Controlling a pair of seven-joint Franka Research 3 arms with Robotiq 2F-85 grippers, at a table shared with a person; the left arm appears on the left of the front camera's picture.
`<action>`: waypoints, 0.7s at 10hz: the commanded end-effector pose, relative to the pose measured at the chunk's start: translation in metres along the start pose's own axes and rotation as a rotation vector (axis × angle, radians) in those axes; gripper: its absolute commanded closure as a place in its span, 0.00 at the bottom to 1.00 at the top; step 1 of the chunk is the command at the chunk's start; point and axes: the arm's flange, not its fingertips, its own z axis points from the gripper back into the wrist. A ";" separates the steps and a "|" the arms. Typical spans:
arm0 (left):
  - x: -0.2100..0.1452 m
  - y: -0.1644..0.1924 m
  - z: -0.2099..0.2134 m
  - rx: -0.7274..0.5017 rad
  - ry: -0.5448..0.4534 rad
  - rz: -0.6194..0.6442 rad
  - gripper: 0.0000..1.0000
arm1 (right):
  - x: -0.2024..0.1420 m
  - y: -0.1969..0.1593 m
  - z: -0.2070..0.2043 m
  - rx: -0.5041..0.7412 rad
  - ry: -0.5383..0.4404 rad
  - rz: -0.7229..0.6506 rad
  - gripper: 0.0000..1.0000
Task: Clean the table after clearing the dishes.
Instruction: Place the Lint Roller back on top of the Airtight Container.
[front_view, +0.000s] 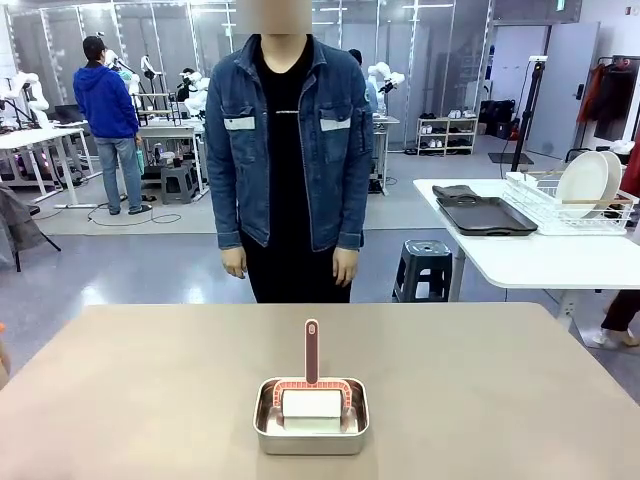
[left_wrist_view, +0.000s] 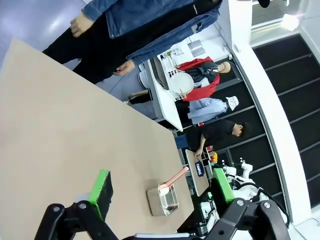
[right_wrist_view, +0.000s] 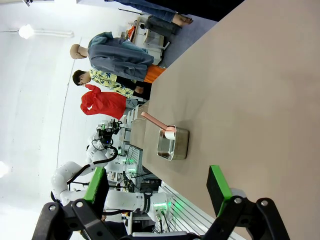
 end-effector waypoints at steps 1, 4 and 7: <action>-0.002 -0.010 0.004 -0.020 -0.002 0.008 0.00 | 0.000 0.003 0.000 0.006 -0.004 0.007 0.00; -0.002 -0.010 0.004 -0.020 -0.002 0.008 0.00 | 0.000 0.003 0.000 0.006 -0.004 0.007 0.00; -0.002 -0.010 0.004 -0.020 -0.002 0.008 0.00 | 0.000 0.003 0.000 0.006 -0.004 0.007 0.00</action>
